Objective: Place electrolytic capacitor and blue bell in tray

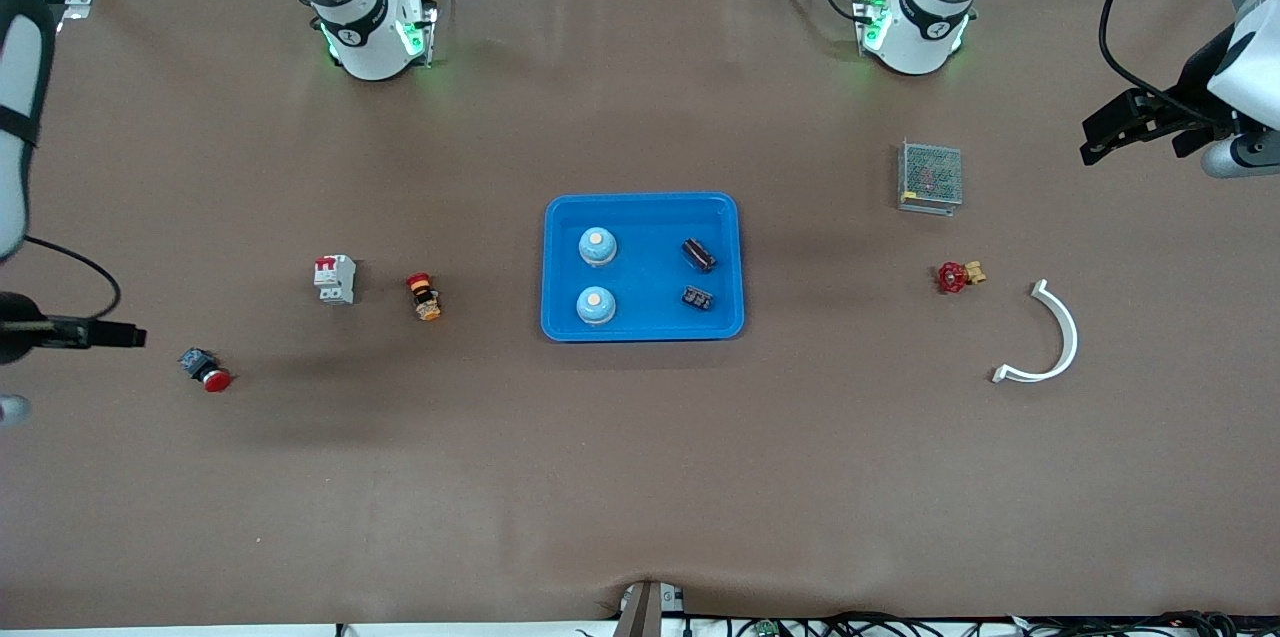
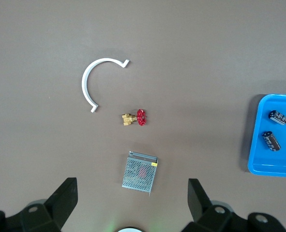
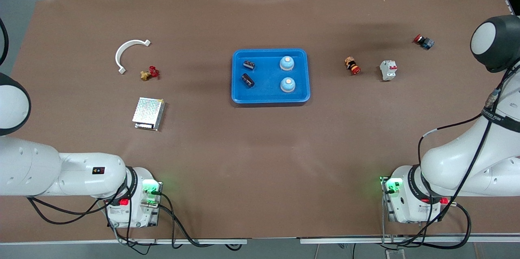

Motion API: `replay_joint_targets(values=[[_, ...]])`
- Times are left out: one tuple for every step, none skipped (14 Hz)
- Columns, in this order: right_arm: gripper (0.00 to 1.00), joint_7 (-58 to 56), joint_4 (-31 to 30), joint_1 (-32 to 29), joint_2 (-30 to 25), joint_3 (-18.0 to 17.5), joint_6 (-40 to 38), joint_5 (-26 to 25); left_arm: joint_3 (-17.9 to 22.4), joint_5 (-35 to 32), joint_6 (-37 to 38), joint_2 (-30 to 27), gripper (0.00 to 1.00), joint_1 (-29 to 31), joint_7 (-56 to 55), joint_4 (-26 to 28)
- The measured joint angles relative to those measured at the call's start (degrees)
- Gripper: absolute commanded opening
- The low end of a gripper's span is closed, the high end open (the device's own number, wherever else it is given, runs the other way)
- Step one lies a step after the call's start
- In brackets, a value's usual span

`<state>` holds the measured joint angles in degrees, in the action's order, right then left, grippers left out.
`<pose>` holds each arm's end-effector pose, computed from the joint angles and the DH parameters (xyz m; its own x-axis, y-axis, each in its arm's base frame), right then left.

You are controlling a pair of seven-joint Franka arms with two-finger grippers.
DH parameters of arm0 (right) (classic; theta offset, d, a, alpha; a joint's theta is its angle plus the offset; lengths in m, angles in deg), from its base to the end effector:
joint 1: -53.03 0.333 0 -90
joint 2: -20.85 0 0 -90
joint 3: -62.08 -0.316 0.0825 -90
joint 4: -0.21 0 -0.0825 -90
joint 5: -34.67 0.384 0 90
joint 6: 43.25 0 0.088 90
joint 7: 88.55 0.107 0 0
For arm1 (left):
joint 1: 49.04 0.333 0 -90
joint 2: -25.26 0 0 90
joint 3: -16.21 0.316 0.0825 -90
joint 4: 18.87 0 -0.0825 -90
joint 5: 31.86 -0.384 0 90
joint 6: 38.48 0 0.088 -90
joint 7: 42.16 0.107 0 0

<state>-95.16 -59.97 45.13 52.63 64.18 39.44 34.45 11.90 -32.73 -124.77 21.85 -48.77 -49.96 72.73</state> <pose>0.6833 -0.1137 0.5079 0.9852 -0.0550 -0.1623 -0.0550 -0.9985 0.0045 0.5279 -0.0369 0.6380 0.9973 0.0668 -0.0303 0.0661 -0.9975 -0.0240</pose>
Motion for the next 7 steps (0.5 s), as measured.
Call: replay_joint_targets(values=[[1.0,0.0,0.34,0.24,-2.21,0.18,-1.99,0.01,0.0,0.0,0.03,-0.1,1.0,0.0,0.0,-0.02],[1.0,0.0,0.48,0.56,-4.8,0.41,-3.8,0.03,0.0,0.0,0.14,-0.29,1.0,0.01,0.0,-0.03],[1.0,0.0,0.5,1.33,-7.48,1.2,-5.61,0.05,0.0,0.0,0.33,-0.55,1.0,0.01,0.0,-0.02],[1.0,0.0,0.46,2.5,-9.97,2.6,-7.42,0.07,0.0,0.0,0.48,-0.87,1.0,0.01,0.0,-0.01],[1.0,0.0,0.18,3.49,-12.3,3.77,-8.77,0.08,0.0,0.0,0.61,-1.17,1.0,0.01,0.0,0.0],[1.0,0.0,-0.8,3.96,-14.37,4.34,-9.16,0.09,0.0,0.0,0.7,-1.41,1.0,0.01,0.0,0.0],[1.0,0.0,-2.59,4.06,-16.33,4.6,-8.95,0.14,0.0,0.0,0.75,-1.56,1.0,0.01,0.0,0.01]])
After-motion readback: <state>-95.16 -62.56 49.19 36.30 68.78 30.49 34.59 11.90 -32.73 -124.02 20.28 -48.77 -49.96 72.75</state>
